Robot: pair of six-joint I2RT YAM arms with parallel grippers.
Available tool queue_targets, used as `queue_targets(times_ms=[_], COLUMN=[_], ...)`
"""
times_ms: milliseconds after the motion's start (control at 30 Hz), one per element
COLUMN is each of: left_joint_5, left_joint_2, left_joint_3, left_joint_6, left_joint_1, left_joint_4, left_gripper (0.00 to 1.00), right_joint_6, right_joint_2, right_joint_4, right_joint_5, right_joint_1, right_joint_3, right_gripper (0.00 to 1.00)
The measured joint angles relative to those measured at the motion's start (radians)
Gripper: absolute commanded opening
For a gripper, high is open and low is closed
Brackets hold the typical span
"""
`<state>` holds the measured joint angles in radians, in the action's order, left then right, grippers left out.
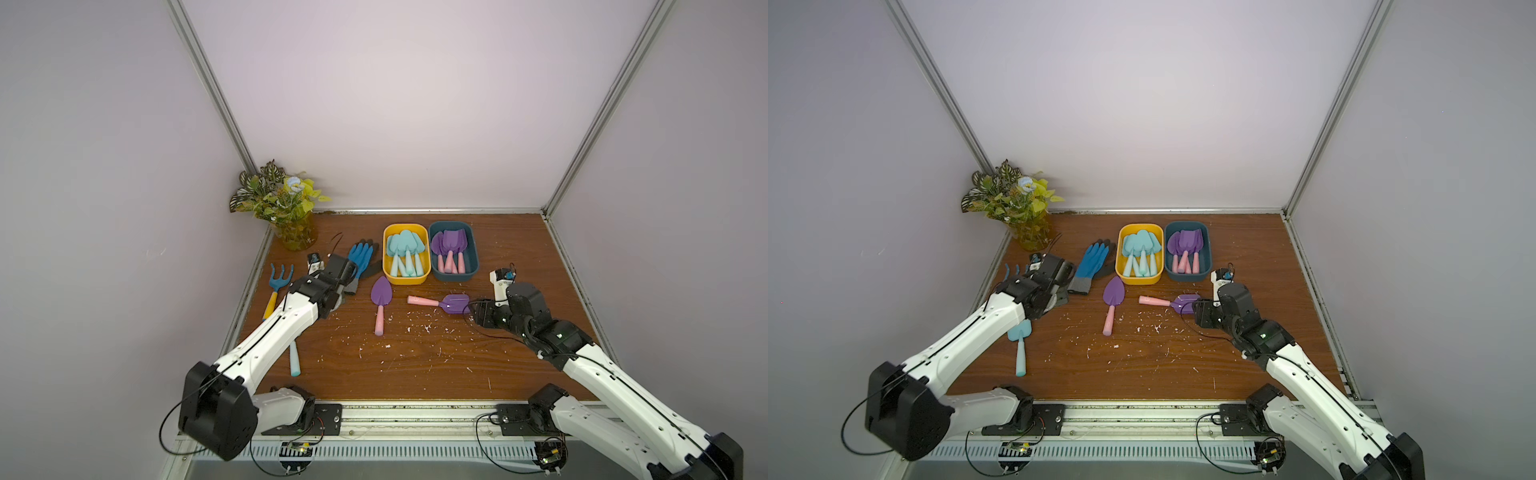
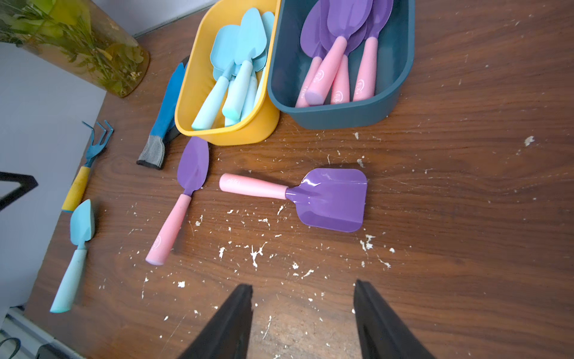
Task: Sort the small shovels by color and place them into the storage box
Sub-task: Place the shovel in the storage box, then pick up the shovel from the center of the board.
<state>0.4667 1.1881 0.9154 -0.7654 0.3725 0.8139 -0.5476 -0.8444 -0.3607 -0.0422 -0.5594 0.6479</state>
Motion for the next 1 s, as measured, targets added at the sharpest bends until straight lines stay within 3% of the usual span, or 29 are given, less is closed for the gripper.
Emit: queue_targets(times_ms=[167,400,800,1000], left_joint_5=[-0.098,-0.148,-0.142,-0.122], left_joint_2=[-0.092,-0.096,-0.031,0.003], left_joint_3=[-0.115,-0.196,-0.286,-0.286], left_joint_6=[-0.020,-0.109,-0.303,-0.338], left_joint_1=[-0.085,-0.105,-0.138,-0.233], left_joint_4=[0.046,0.107,0.135,0.131], left_gripper=[0.72,0.74,0.78,0.78], right_joint_6=[-0.009,-0.026,-0.044,-0.043], right_joint_2=[0.007,0.006,-0.048,-0.046], right_joint_4=[0.051,0.146,0.313,0.359], right_joint_5=[0.040,0.094,0.164,0.149], right_joint_1=[0.000,0.000,0.000,-0.027], right_joint_3=[-0.058,-0.138,-0.201,-0.229], right_gripper=[0.59,0.59,0.59,0.60])
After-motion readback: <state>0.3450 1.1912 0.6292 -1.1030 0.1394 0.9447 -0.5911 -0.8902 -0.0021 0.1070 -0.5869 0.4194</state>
